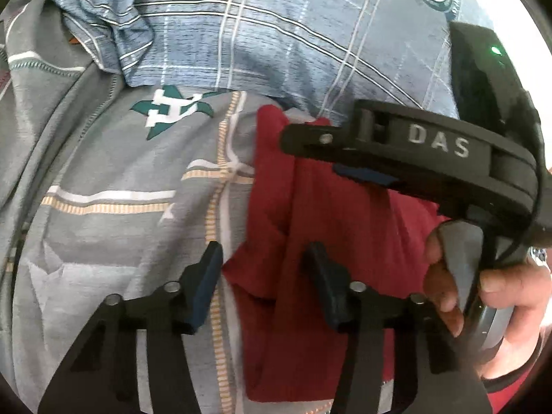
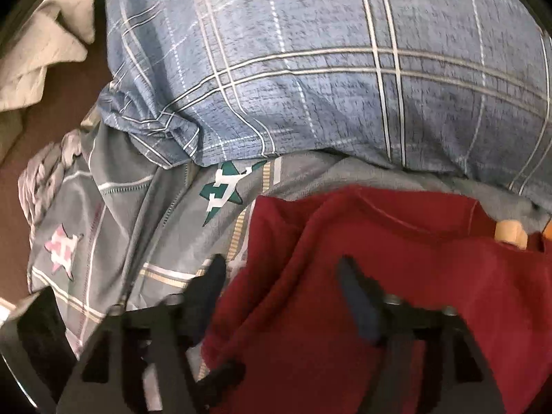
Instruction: Fold small clothes
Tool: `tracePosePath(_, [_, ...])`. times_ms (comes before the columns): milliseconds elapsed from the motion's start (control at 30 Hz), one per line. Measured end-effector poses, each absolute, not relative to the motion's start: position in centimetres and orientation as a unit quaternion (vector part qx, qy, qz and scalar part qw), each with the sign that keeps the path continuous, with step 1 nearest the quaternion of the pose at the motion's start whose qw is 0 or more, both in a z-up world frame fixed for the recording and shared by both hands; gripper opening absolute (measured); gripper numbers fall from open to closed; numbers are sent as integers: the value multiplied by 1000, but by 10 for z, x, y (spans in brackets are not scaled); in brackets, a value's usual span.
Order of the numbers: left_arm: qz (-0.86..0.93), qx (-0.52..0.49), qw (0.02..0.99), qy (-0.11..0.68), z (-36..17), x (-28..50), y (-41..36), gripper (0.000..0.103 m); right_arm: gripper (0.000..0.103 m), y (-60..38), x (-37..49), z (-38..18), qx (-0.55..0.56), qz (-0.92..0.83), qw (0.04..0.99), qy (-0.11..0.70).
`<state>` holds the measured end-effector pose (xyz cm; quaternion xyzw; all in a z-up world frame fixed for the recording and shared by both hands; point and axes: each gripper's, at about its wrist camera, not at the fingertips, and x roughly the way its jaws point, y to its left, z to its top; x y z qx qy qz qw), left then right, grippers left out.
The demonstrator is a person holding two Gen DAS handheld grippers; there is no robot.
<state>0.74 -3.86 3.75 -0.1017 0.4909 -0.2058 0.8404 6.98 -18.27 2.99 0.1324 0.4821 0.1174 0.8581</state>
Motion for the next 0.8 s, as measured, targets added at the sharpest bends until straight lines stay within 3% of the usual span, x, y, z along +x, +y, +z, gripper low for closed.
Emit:
tracePosePath(167, [-227,-133,836,482,41,8,-34,39,78,-167,77,28,94,121,852,501])
tracePosePath(300, [-240,-117,838,476,44,3,-41,39,80,-148,94,18,32,99,838,535])
tracePosePath(333, [-239,-111,839,476,44,2,-42,39,77,-144,96,16,9,90,840,535])
tracePosePath(367, [-239,-109,840,476,45,2,-43,39,65,-141,95,14,-13,78,848,524])
tracePosePath(400, [-240,-112,838,478,45,3,-42,39,43,-140,93,14,-37,64,855,513])
tracePosePath(433, [-239,-116,836,480,46,3,-40,40,32,-142,92,15,-42,64,859,507])
tracePosePath(467, [-233,-120,836,482,48,4,-36,48,19,-147,90,17,-19,79,858,507])
tracePosePath(500, [-229,-123,839,478,50,4,-33,54,17,-154,85,22,5,82,861,501])
tracePosePath(567, [-217,-123,853,459,55,1,-28,80,16,-165,76,32,28,93,871,482])
tracePosePath(600, [-212,-124,858,451,56,-1,-26,84,16,-174,69,39,48,102,875,471])
tracePosePath(800, [-221,-93,855,461,47,-6,-44,84,16,-200,51,62,98,122,884,440])
